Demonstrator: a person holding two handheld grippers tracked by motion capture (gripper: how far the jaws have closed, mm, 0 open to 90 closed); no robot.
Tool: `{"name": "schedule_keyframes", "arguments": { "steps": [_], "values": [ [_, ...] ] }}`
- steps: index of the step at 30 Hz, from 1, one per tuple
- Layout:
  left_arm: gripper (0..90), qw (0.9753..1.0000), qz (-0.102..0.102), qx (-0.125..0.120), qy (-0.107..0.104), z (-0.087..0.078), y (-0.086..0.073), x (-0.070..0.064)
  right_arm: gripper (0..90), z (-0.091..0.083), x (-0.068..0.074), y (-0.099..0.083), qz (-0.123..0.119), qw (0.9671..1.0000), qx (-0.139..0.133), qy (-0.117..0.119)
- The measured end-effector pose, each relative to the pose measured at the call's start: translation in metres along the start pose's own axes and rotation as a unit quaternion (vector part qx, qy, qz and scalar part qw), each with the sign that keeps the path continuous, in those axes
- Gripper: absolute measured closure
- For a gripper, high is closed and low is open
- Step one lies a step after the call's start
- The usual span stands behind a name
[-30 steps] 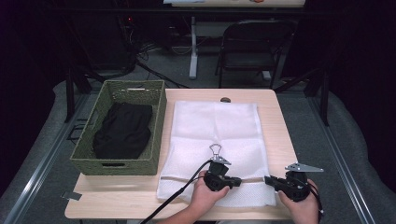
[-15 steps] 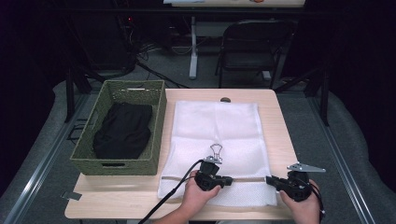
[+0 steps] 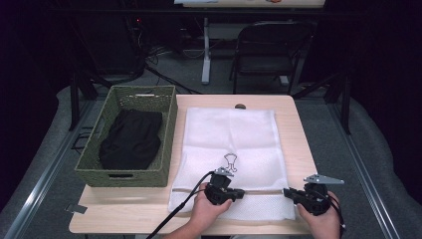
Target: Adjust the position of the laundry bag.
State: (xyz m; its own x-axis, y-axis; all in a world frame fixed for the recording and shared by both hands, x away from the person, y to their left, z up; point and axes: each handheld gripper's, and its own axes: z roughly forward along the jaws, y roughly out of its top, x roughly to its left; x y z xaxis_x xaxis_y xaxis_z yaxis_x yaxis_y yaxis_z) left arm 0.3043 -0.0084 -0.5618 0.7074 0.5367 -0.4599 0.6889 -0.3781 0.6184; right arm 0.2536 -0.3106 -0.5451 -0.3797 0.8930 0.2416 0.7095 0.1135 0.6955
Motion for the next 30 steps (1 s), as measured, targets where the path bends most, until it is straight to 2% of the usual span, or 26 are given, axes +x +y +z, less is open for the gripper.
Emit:
{"name": "schedule_keyframes", "arguments": {
  "steps": [2, 6, 9, 17, 20, 25, 30],
  "values": [
    [87.1, 1.0000, -0.003, 0.000, 0.002, -0.001, -0.001, 0.001, 83.9, -0.001, -0.002, 0.000, 0.009, 0.9999, -0.001, 0.007],
    [87.1, 1.0000, -0.002, 0.001, 0.003, -0.003, -0.002, 0.003, 83.9, 0.000, -0.001, 0.000, 0.003, 1.0000, 0.000, 0.002],
    [87.2, 1.0000, -0.006, 0.000, 0.005, -0.004, -0.003, 0.004, 83.9, 0.000, 0.000, 0.000, -0.007, 0.9999, 0.002, -0.010],
    [87.2, 0.9999, -0.010, 0.000, 0.007, -0.010, -0.006, 0.007, 83.9, 0.000, 0.000, 0.000, -0.007, 0.9999, 0.005, -0.015],
    [87.2, 0.9999, -0.010, 0.002, 0.008, -0.012, -0.007, 0.009, 83.9, 0.001, 0.000, 0.000, -0.010, 0.9996, 0.008, -0.026],
    [87.1, 0.9999, -0.015, 0.002, 0.008, -0.014, -0.009, 0.011, 83.8, 0.002, 0.001, 0.000, -0.009, 0.9995, 0.010, -0.030],
    [87.1, 0.9998, -0.013, 0.004, 0.014, -0.017, -0.011, 0.014, 83.8, 0.002, 0.003, 0.001, -0.020, 0.9986, 0.016, -0.046]
  ]
}}
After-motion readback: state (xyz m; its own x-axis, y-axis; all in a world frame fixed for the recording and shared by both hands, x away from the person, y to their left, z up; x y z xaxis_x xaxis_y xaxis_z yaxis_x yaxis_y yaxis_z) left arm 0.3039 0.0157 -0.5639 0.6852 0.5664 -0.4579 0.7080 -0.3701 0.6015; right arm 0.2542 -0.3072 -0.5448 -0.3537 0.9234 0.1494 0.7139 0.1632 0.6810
